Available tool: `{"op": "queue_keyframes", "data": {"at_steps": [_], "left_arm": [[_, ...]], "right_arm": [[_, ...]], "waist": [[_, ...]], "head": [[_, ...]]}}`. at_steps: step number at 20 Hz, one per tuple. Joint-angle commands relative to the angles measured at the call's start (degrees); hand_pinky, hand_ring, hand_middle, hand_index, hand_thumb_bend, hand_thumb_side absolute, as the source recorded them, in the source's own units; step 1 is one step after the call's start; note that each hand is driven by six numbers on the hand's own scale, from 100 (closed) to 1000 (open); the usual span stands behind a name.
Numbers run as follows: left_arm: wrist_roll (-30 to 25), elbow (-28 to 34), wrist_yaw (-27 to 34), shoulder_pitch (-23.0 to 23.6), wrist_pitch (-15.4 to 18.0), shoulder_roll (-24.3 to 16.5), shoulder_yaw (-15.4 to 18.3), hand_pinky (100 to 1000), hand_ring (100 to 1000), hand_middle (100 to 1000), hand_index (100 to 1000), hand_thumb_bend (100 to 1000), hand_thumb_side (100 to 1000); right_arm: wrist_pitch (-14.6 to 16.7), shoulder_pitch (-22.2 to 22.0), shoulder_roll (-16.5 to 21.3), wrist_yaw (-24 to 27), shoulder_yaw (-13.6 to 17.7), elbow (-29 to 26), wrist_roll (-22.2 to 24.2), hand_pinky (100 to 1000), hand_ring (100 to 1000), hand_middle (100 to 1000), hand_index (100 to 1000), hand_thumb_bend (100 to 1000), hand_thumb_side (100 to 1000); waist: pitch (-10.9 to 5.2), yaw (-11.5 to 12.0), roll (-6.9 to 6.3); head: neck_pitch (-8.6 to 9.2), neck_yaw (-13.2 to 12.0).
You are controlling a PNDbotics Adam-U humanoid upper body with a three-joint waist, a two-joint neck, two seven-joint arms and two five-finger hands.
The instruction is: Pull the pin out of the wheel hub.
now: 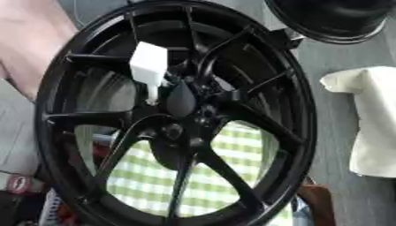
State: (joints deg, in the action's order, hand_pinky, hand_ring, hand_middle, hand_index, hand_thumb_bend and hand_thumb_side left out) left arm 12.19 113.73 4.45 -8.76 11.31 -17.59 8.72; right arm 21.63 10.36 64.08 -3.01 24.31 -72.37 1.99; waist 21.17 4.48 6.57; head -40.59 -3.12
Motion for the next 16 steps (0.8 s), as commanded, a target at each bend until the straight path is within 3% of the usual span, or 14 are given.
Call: {"op": "queue_keyframes", "data": {"at_steps": [1, 3, 4, 5, 6, 7, 8, 10, 11, 14, 15, 16], "left_arm": [[0.4, 0.9, -0.3, 0.0, 0.1, -0.1, 0.5, 932, 638, 567, 762, 100, 740], [0.4, 0.9, -0.3, -0.1, 0.1, -0.1, 0.5, 932, 638, 567, 762, 100, 739], [0.4, 0.9, -0.3, -0.1, 0.2, 0.0, 0.5, 932, 638, 567, 762, 100, 739], [0.4, 0.9, -0.3, -0.1, 0.2, 0.0, 0.5, 932, 638, 567, 762, 100, 738], [0.5, 0.9, -0.3, -0.2, 0.2, 0.0, 0.5, 932, 638, 567, 762, 100, 737], [0.5, 0.9, -0.2, -0.2, 0.3, 0.0, 0.5, 932, 639, 568, 762, 100, 736], [0.5, 0.9, -0.2, -0.2, 0.4, 0.0, 0.5, 932, 639, 568, 762, 100, 737], [0.4, 0.9, -0.2, -0.2, 0.4, 0.1, 0.4, 932, 639, 568, 762, 100, 737], [0.4, 0.9, -0.2, -0.1, 0.4, 0.1, 0.4, 932, 639, 568, 762, 100, 737], [0.4, 0.9, -0.2, -0.1, 0.5, 0.1, 0.4, 932, 640, 568, 762, 100, 735], [0.4, 0.9, -0.2, -0.1, 0.5, 0.1, 0.4, 932, 640, 568, 762, 100, 735], [0.4, 0.9, -0.2, -0.1, 0.5, 0.1, 0.4, 932, 640, 568, 762, 100, 735]], "right_arm": [[-2.2, -1.7, -0.7, -6.5, 3.2, 1.6, -3.9, 778, 691, 376, 397, 100, 182], [-3.5, -3.2, -2.9, -9.6, 4.0, 2.0, -5.7, 795, 734, 461, 500, 150, 173], [-4.0, -3.7, -3.9, -10.7, 4.3, 2.0, -6.3, 818, 776, 541, 601, 239, 155], [-4.2, -4.1, -4.7, -11.6, 4.4, 1.9, -6.1, 860, 842, 696, 738, 315, 100], [-4.0, -4.5, -5.4, -12.6, 4.3, 1.8, -5.2, 884, 878, 770, 795, 291, 100], [-3.0, -4.7, -5.9, -13.3, 4.3, 1.6, -3.8, 926, 954, 865, 869, 211, 400], [-1.8, -4.7, -6.4, -13.6, 4.4, 1.2, -2.5, 948, 996, 916, 900, 100, 549], [0.3, -4.5, -7.1, -12.6, 4.9, 0.7, -1.1, 971, 1000, 972, 931, 100, 784], [0.8, -4.4, -7.2, -11.8, 5.1, 0.6, -1.0, 976, 1000, 984, 936, 100, 836], [1.5, -4.0, -7.4, -8.3, 5.4, 0.0, -1.9, 979, 1000, 986, 934, 100, 834], [1.6, -3.9, -7.5, -7.0, 5.4, -0.6, -2.4, 978, 1000, 982, 931, 100, 796], [1.6, -3.8, -7.5, -5.9, 5.4, -1.3, -2.8, 976, 1000, 981, 929, 100, 694]], "waist": [[-1.19, -0.3, -0.31], [-1.14, -0.4, -0.50], [-1.11, -0.4, -0.58], [-1.08, -0.4, -0.68], [-1.07, -0.4, -0.77], [-1.09, -0.3, -0.84], [-1.10, -0.3, -0.91], [-1.12, -0.3, -1.02], [-1.15, -0.3, -1.06], [-1.19, -0.3, -1.14], [-1.19, -0.3, -1.15], [-1.19, -0.3, -1.16]], "head": [[1.03, -0.7], [1.24, -0.9], [1.32, -0.9], [1.42, -0.9], [1.48, -0.9], [1.53, -0.7], [1.58, -0.6], [1.67, -0.5], [1.68, -0.4], [1.77, -0.5], [1.81, -0.5], [1.82, -0.5]]}}
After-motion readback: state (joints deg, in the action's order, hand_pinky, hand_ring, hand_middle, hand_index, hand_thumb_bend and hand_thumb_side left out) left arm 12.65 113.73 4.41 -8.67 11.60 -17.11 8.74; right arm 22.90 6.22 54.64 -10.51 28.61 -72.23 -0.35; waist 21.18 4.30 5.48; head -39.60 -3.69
